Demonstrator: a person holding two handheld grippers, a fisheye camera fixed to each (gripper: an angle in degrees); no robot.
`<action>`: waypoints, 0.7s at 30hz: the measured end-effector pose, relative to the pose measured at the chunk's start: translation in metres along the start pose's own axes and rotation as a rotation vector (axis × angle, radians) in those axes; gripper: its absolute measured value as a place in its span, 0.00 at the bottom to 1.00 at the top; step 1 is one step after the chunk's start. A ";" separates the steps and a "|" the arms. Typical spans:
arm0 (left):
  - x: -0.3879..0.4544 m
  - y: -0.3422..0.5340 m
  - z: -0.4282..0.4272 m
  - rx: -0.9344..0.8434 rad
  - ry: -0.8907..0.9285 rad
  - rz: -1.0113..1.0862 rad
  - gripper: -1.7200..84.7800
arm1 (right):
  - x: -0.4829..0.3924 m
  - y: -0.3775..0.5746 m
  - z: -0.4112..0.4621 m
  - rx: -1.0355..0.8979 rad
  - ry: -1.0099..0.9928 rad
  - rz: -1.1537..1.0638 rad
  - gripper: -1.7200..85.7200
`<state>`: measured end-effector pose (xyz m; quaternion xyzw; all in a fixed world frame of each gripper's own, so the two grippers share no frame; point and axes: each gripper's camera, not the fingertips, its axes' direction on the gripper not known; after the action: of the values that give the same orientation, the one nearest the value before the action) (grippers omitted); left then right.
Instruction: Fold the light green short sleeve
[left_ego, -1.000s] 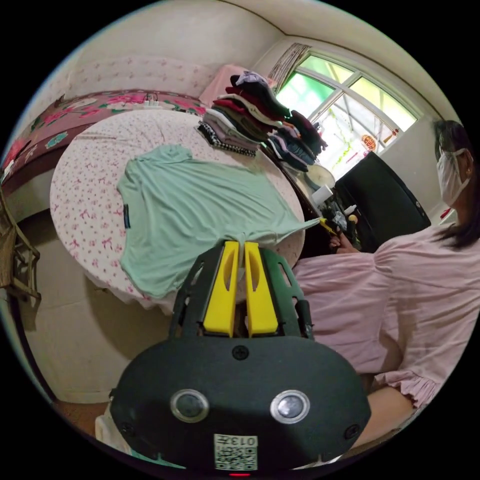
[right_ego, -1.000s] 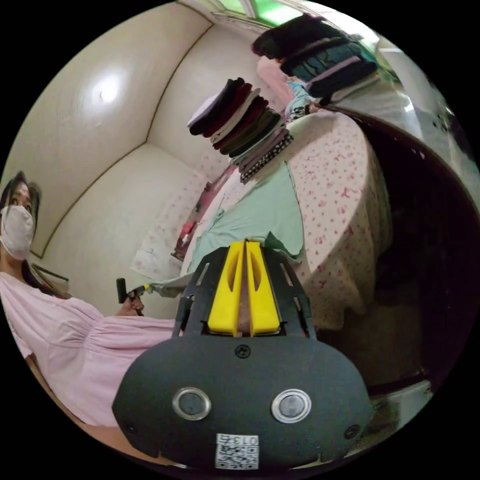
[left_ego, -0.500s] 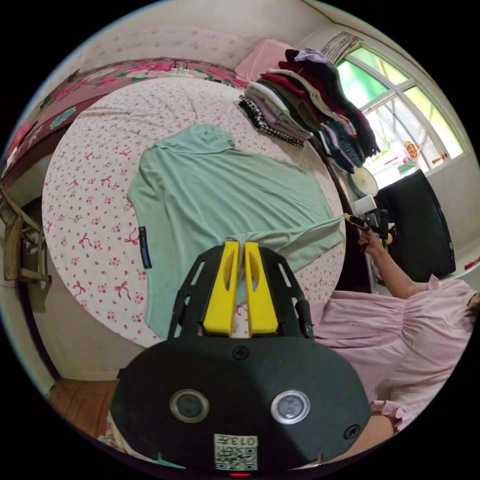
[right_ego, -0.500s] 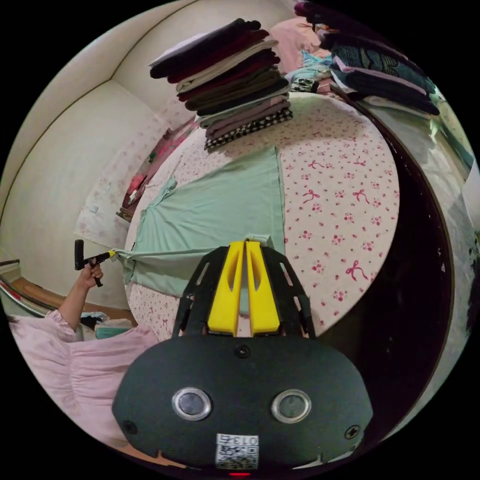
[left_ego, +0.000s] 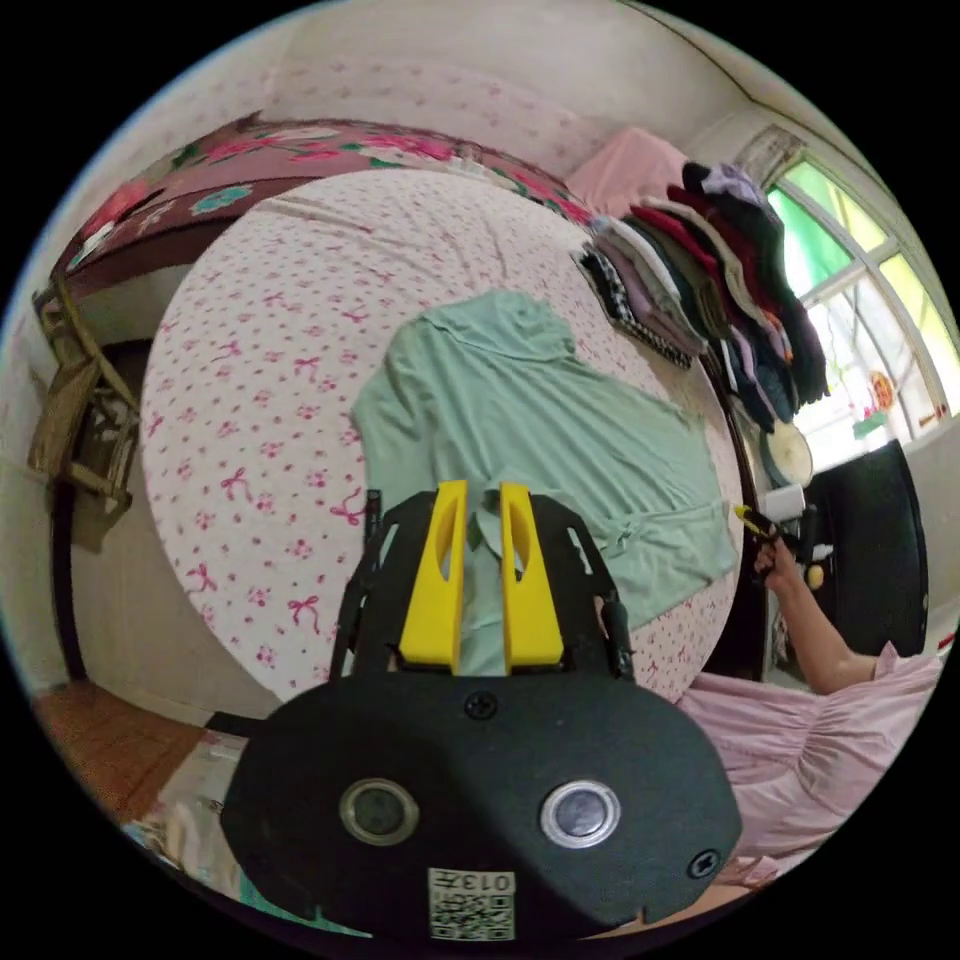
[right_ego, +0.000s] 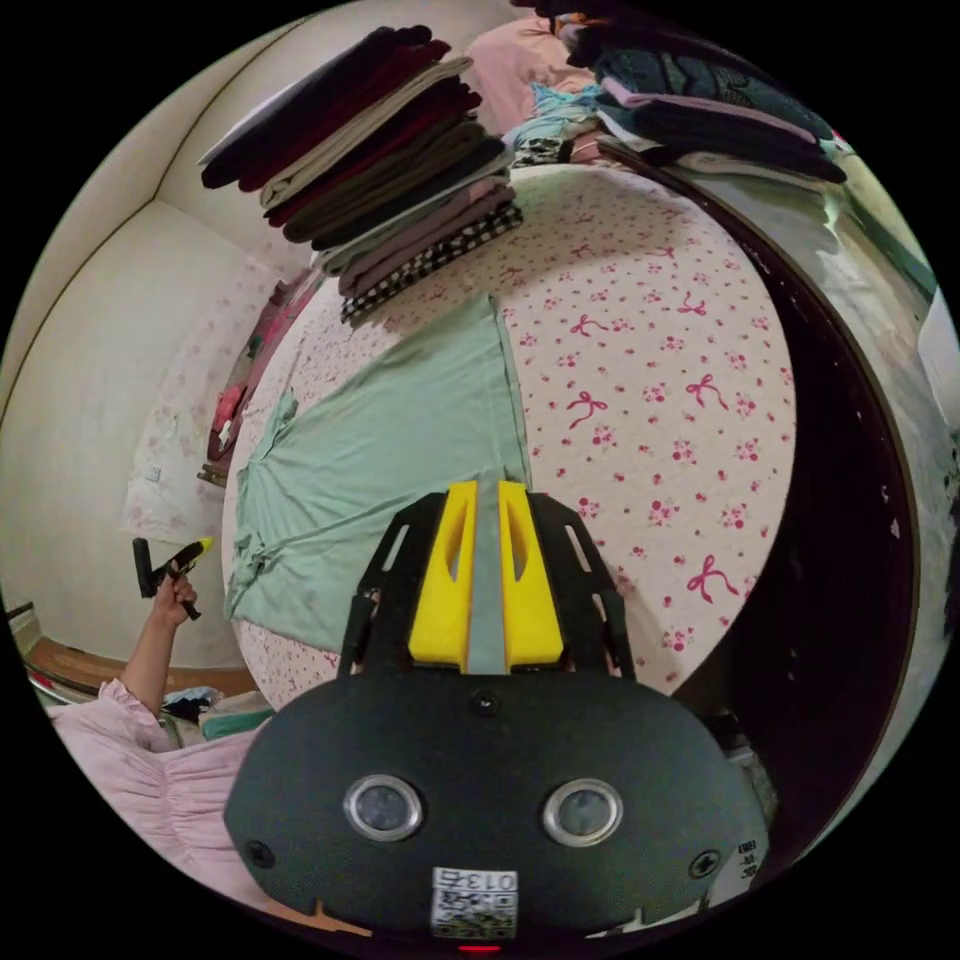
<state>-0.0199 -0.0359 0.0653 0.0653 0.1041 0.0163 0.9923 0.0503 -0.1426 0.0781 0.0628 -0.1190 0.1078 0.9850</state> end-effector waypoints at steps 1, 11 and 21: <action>-0.004 0.007 -0.006 0.014 0.001 -0.015 0.09 | 0.002 0.004 -0.006 0.015 -0.006 0.009 0.05; 0.007 0.124 -0.025 -0.097 -0.164 0.120 0.12 | 0.001 0.075 -0.021 -0.010 0.055 -0.003 0.07; 0.016 0.075 0.017 -0.267 -0.312 0.201 0.04 | -0.032 0.075 0.002 -0.071 0.146 -0.080 0.09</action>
<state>-0.0019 0.0370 0.0881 -0.0549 -0.0606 0.1187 0.9896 0.0027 -0.0763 0.0798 0.0245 -0.0482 0.0682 0.9962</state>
